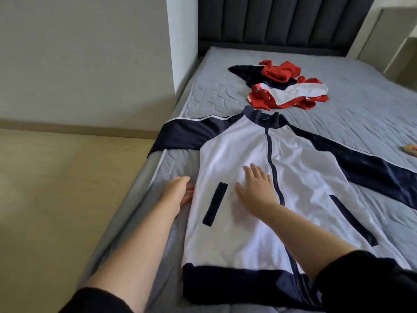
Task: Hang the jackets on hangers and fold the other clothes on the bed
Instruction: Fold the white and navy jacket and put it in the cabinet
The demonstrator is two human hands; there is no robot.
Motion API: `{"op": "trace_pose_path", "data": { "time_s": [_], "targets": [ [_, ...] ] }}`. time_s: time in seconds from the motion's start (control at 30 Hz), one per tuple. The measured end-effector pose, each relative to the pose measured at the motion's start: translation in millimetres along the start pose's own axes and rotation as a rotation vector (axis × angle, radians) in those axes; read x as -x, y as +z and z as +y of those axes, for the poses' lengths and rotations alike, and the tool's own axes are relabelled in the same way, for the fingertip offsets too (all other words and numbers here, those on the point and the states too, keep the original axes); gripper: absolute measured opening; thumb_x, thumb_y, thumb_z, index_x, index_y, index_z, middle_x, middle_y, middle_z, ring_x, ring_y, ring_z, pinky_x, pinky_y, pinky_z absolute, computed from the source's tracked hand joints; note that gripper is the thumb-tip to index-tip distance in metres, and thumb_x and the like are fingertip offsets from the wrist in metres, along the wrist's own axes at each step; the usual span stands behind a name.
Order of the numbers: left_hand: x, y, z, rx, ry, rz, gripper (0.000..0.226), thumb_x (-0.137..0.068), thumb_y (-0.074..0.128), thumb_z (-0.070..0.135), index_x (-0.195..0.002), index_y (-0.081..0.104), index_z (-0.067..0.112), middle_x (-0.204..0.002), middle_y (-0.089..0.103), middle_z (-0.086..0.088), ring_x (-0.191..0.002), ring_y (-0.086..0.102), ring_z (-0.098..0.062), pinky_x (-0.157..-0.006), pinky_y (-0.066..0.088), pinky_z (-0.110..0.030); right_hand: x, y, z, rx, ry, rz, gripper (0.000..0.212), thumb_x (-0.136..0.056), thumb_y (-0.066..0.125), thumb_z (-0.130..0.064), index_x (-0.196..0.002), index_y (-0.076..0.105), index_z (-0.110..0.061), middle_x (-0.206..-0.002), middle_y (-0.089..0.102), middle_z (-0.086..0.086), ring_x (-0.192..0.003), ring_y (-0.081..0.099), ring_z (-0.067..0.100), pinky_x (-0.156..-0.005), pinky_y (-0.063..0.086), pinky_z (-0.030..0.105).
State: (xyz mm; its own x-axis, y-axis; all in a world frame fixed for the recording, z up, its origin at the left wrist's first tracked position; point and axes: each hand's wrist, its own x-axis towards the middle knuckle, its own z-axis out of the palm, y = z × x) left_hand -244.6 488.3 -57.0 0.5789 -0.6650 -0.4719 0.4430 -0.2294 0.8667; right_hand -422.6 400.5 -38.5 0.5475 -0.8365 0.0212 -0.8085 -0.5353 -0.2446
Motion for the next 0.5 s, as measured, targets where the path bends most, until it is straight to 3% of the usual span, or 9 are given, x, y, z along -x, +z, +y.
{"op": "trace_pose_path", "data": {
  "time_s": [0.03, 0.1, 0.17, 0.33, 0.5],
  "targets": [
    [-10, 0, 3, 0.203, -0.043, -0.042, 0.026, -0.098, 0.046, 0.016, -0.12, 0.051, 0.005, -0.099, 0.065, -0.018, -0.083, 0.068, -0.023, -0.061, 0.054, -0.023, -14, 2, -8, -0.002, -0.012, -0.032, 0.06, -0.1, 0.03, -0.038, -0.152, 0.011, -0.014, -0.161, 0.003, 0.007, -0.148, 0.0, 0.023, -0.119, 0.001, 0.041],
    [-29, -2, 13, 0.44, -0.071, -0.107, 0.044, -0.099, 0.042, 0.019, -0.14, 0.037, 0.002, -0.13, 0.054, -0.024, -0.119, 0.055, -0.032, -0.091, 0.048, -0.034, -43, 5, -25, 0.008, -0.023, -0.071, 0.062, -0.1, 0.028, -0.04, -0.153, 0.007, -0.015, -0.161, -0.001, 0.006, -0.148, -0.003, 0.023, -0.119, 0.001, 0.044],
    [-45, -4, 22, 0.546, -0.069, -0.148, 0.05, -0.1, 0.038, 0.022, -0.146, 0.029, 0.003, -0.141, 0.045, -0.023, -0.131, 0.045, -0.032, -0.104, 0.037, -0.039, -67, 11, -38, 0.004, -0.021, -0.094, 0.063, -0.099, 0.028, -0.043, -0.153, 0.005, -0.019, -0.161, -0.004, 0.004, -0.148, -0.003, 0.022, -0.118, 0.002, 0.047],
    [-85, -12, 30, 0.693, -0.031, -0.197, 0.052, -0.1, 0.037, 0.029, -0.147, 0.029, 0.006, -0.147, 0.039, -0.017, -0.135, 0.039, -0.03, -0.109, 0.032, -0.042, -85, 46, -47, -0.004, 0.033, -0.167, 0.072, -0.092, 0.03, -0.056, -0.152, 0.0, -0.03, -0.161, -0.007, -0.003, -0.148, -0.007, 0.019, -0.111, -0.001, 0.062],
    [-107, -14, 34, 0.8, 0.082, -0.23, 0.055, -0.102, 0.034, 0.035, -0.152, 0.016, 0.02, -0.152, 0.033, -0.012, -0.138, 0.035, -0.031, -0.107, 0.032, -0.044, -79, 69, -42, 0.037, 0.0, -0.059, 0.074, -0.093, 0.024, -0.059, -0.153, -0.004, -0.026, -0.161, -0.009, 0.002, -0.147, -0.01, 0.021, -0.112, -0.005, 0.062]
  ]
}}
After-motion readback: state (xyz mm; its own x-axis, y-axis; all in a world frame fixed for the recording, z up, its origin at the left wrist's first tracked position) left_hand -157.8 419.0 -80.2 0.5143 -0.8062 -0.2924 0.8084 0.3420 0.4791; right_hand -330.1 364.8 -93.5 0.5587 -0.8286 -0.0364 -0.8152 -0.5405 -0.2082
